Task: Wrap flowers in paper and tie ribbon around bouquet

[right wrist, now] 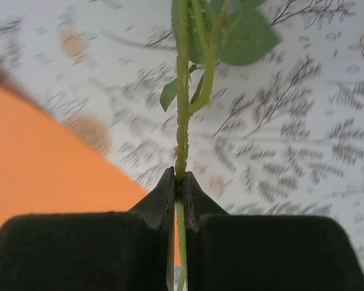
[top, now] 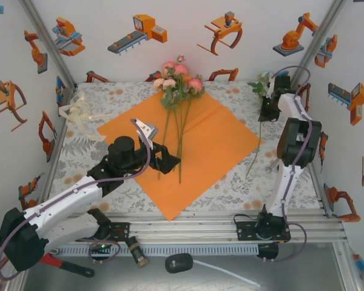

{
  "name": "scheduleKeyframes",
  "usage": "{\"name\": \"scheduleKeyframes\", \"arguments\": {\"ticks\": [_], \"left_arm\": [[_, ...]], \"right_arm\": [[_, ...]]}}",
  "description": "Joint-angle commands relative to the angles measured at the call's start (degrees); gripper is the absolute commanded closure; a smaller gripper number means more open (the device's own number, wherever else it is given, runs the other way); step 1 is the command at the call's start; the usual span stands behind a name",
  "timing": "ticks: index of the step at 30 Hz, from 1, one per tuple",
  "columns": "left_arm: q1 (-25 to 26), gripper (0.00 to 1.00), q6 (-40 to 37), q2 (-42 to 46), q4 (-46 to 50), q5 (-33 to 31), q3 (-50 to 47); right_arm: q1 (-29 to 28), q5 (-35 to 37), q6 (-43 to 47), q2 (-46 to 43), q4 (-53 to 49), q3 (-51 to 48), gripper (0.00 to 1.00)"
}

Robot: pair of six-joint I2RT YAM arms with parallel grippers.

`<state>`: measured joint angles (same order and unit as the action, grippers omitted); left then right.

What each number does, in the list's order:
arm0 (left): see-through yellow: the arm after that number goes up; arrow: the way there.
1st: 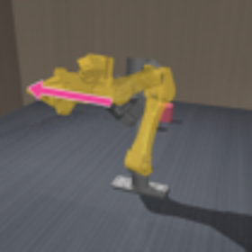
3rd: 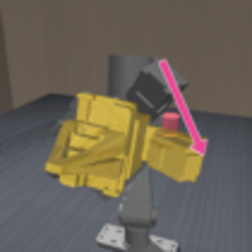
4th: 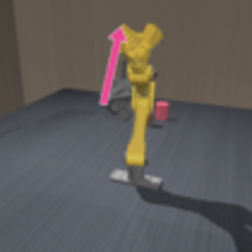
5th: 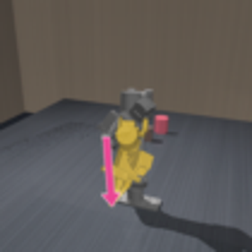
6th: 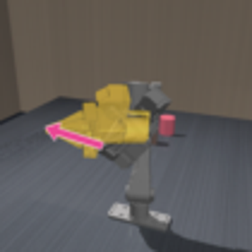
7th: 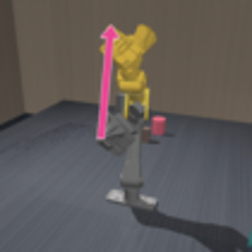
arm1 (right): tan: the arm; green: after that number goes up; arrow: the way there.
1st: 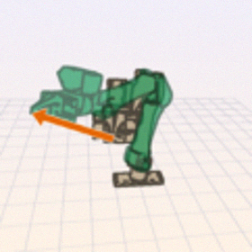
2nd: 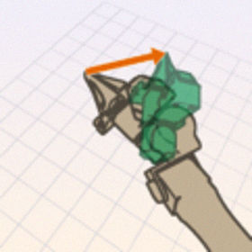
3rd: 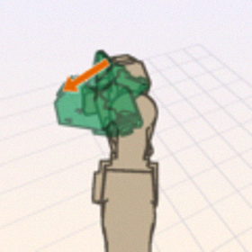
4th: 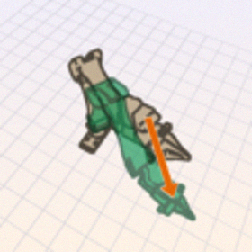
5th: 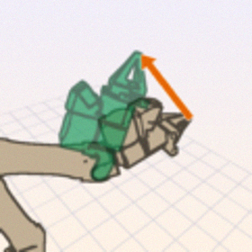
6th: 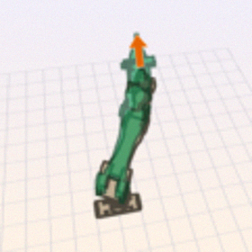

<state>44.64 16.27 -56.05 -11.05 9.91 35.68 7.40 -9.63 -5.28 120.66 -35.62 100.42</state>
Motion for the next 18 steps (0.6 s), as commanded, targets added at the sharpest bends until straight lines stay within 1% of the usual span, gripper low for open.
{"name": "scheduleKeyframes", "arguments": {"ticks": [1,4,6,9,11,14,16,18], "left_arm": [[0.12,0.03,-0.67,1.90,1.40,-5.33,1.42],[0.09,0.03,-0.22,2.34,1.93,-8.70,1.26],[0.09,0.03,0.56,2.45,2.71,-11.92,1.23],[0.01,0.03,1.89,3.00,4.21,-16.50,1.12],[0.07,0.03,2.10,3.59,4.66,-17.53,0.86],[0.02,0.03,1.95,4.82,5.61,-16.91,0.60],[0.02,0.03,2.13,5.87,5.99,-17.47,-0.11],[-0.08,0.03,2.49,7.27,6.64,-19.75,-0.79]], "right_arm": [[-3.45,-2.84,-4.30,-11.11,9.82,-4.13,0.98],[-8.49,-2.94,-4.79,-15.89,12.14,-6.91,0.99],[-12.15,-2.69,-6.64,-17.14,12.72,-7.39,1.00],[-17.78,-4.42,-10.97,-17.28,16.58,-8.65,1.00],[-21.84,-5.60,-11.61,-15.35,17.82,-7.54,1.00],[-27.23,-6.91,-10.73,-10.09,16.04,-2.39,1.00],[-29.56,-7.26,-10.98,-5.98,15.24,1.16,1.00],[-31.98,-7.86,-11.28,-1.65,14.73,4.36,1.00]]}}
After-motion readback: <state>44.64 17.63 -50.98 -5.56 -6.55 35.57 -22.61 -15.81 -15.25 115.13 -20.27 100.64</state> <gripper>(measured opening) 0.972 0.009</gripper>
